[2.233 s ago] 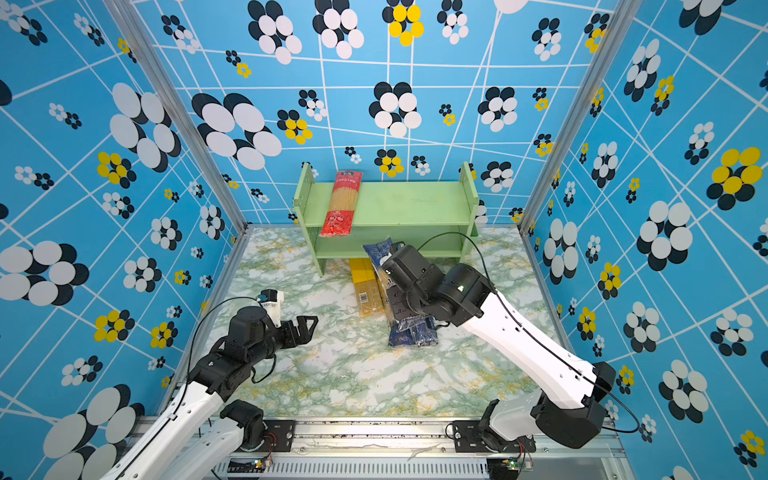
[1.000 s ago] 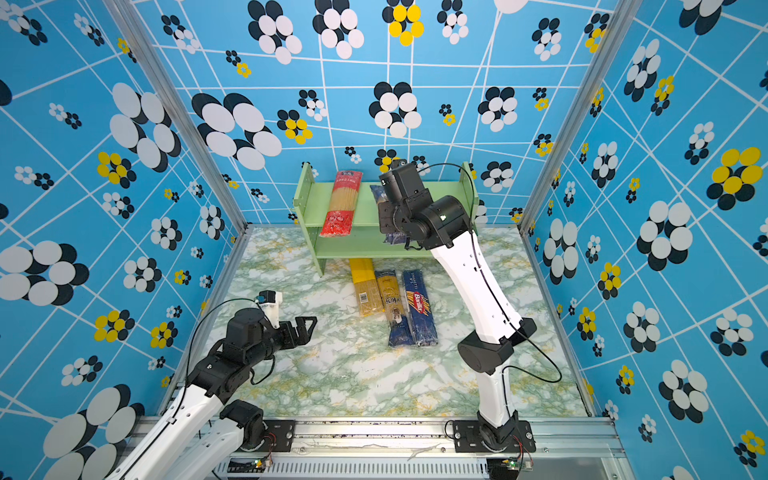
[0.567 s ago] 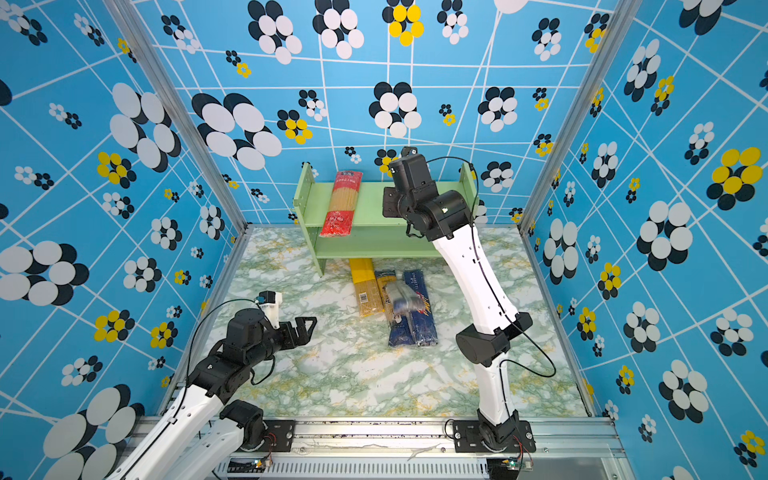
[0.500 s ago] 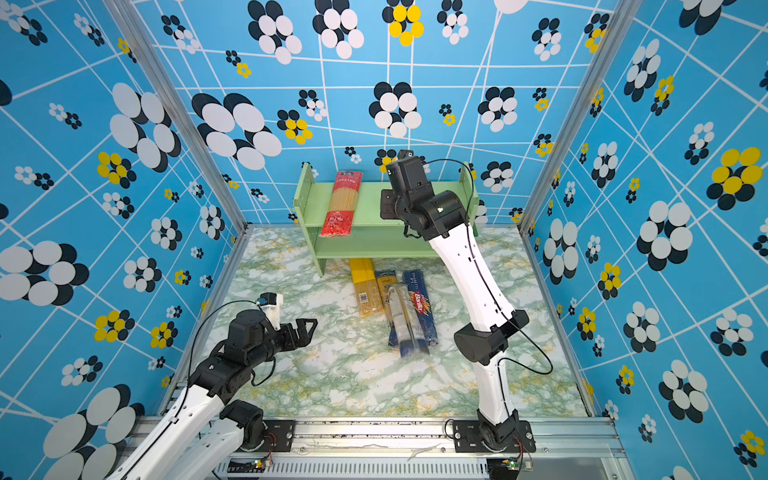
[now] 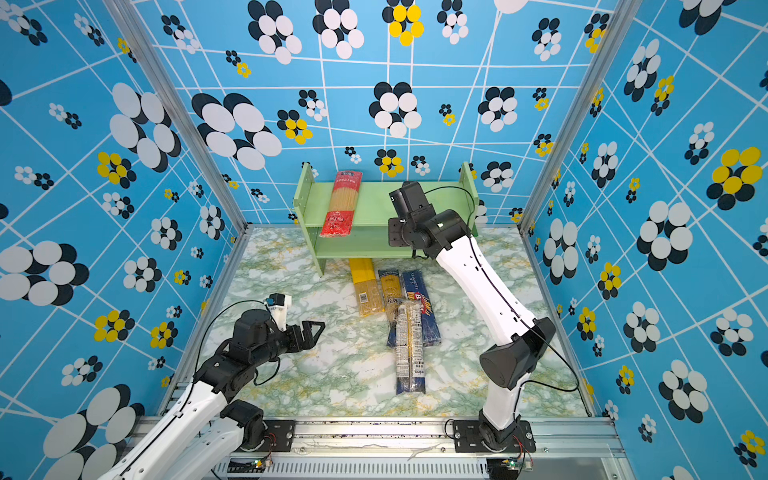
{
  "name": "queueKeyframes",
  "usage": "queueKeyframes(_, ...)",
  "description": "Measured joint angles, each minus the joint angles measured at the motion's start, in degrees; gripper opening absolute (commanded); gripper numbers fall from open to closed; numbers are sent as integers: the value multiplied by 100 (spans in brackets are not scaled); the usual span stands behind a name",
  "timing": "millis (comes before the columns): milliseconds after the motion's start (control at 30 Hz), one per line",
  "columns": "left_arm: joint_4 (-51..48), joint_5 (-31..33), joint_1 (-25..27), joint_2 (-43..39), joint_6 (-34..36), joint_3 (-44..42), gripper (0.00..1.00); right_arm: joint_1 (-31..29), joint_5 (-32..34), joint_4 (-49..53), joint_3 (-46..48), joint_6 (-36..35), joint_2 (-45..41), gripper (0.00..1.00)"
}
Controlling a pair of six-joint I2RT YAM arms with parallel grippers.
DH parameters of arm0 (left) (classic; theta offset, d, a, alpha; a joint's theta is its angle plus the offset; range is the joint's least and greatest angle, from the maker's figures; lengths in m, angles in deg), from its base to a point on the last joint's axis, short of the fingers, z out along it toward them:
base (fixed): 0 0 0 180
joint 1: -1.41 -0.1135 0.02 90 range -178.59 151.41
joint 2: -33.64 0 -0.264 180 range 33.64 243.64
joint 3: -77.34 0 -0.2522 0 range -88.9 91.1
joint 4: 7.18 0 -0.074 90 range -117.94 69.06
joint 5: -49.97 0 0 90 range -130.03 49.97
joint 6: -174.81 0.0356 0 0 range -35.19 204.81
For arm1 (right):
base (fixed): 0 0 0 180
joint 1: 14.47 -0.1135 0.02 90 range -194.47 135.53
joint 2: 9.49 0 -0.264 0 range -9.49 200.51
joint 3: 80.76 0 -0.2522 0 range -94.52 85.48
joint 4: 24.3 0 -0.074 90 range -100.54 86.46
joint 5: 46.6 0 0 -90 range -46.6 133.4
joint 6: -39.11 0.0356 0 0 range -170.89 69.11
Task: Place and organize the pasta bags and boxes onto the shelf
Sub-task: 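Move the left gripper to the white-labelled bag while the right gripper withdraws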
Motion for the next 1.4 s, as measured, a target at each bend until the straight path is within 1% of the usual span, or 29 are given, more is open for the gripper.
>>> queueKeyframes(133, 0, 72, 522, 109, -4, 11, 99, 0, -26, -308, 815, 87, -533, 49)
queueKeyframes(300, 44, 428, 1292, 400, -94, 125, 99, 0, -74, -566, 1897, 199, -1110, 54)
queueKeyframes(533, 286, 874, 1998, 979, -227, 334, 99, 0, -153, -785, 3379, 426, -2026, 60)
queueKeyframes(867, 651, 1434, 3104, 1945, -369, 761, 99, 0, -369, -942, 5309, 914, -3198, 64)
queueKeyframes(1033, 723, 1825, 3729, 2448, -560, 975, 99, 0, -369, -942, 5814, 1141, -3359, 68)
queueKeyframes(1233, 752, 2396, 4463, 3252, -966, 1464, 99, 13, -280, -938, 5934, 1274, -3366, 70)
queueKeyframes(1400, 772, 2754, 4907, 4129, -1329, 2063, 99, 286, -260, -940, 6258, 1353, -3392, 70)
